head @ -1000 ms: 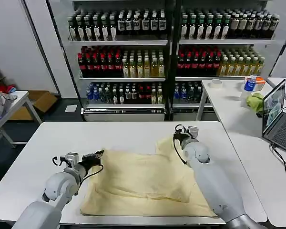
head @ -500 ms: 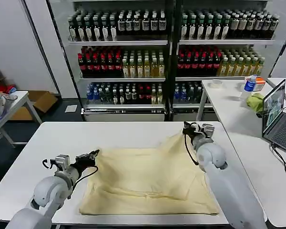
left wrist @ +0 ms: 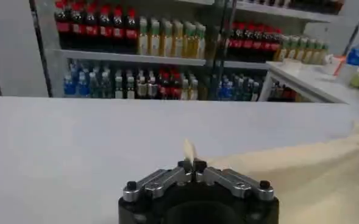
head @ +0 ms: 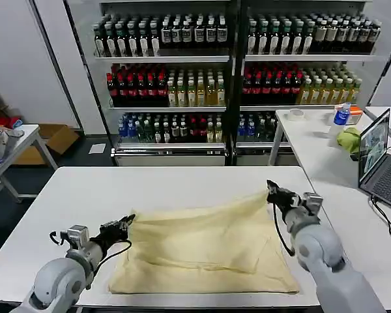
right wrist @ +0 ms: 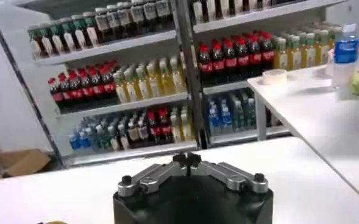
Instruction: Fold and organize the clothes.
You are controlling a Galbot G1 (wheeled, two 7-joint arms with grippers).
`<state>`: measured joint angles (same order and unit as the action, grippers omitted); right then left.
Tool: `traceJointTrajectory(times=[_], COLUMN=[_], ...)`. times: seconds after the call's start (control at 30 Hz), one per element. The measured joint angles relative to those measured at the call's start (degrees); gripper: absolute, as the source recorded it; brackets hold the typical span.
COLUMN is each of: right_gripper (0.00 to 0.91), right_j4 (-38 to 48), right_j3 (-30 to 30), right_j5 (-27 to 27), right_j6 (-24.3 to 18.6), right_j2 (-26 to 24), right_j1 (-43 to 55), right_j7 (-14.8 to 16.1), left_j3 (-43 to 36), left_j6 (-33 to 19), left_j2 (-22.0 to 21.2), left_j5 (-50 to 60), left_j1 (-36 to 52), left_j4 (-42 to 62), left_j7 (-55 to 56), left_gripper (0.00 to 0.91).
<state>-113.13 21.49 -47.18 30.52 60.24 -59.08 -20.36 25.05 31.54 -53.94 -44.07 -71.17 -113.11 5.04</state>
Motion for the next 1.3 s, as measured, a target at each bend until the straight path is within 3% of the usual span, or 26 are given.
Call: traceJointTrajectory(times=[0.43, 0.93, 0.97, 1.0, 1.03, 1.3], right_gripper=[0.000, 0.000, 0.151, 0.887, 0.907, 0.907], right_j4=[-11.6, -15.3, -15.2, -15.1, -14.9, -13.8], right_j3=[7.7, 9.6, 9.4, 9.3, 9.1, 7.5], right_j5=[0.3, 3.4, 3.8, 4.2, 4.6, 9.2], right_j6=[0.9, 2.2, 2.3, 2.3, 2.4, 2.2], right_j2=[-1.1, 0.5, 0.7, 0.9, 1.1, 2.0], right_j1=[-15.1, -24.9, -25.1, -25.2, -25.3, -26.7], right_j7=[0.9, 1.3, 1.3, 1.3, 1.3, 2.9], left_j3=[1.6, 1.7, 1.7, 1.5, 1.4, 1.4], left_j6=[-0.2, -0.4, -0.4, -0.4, -0.4, -0.5], left_j2=[0.7, 0.5, 0.5, 0.4, 0.3, -0.5], left_j5=[1.8, 4.8, 5.0, 5.3, 5.5, 7.1], left_j1=[-6.7, -12.4, -12.6, -12.7, -12.8, -13.5], left_j4=[-4.6, -7.1, -7.0, -6.9, -6.8, -6.2], left_j7=[-0.6, -0.4, -0.4, -0.3, -0.4, -0.3], left_gripper=[0.030, 0.030, 0.322, 0.584, 0.907, 0.907])
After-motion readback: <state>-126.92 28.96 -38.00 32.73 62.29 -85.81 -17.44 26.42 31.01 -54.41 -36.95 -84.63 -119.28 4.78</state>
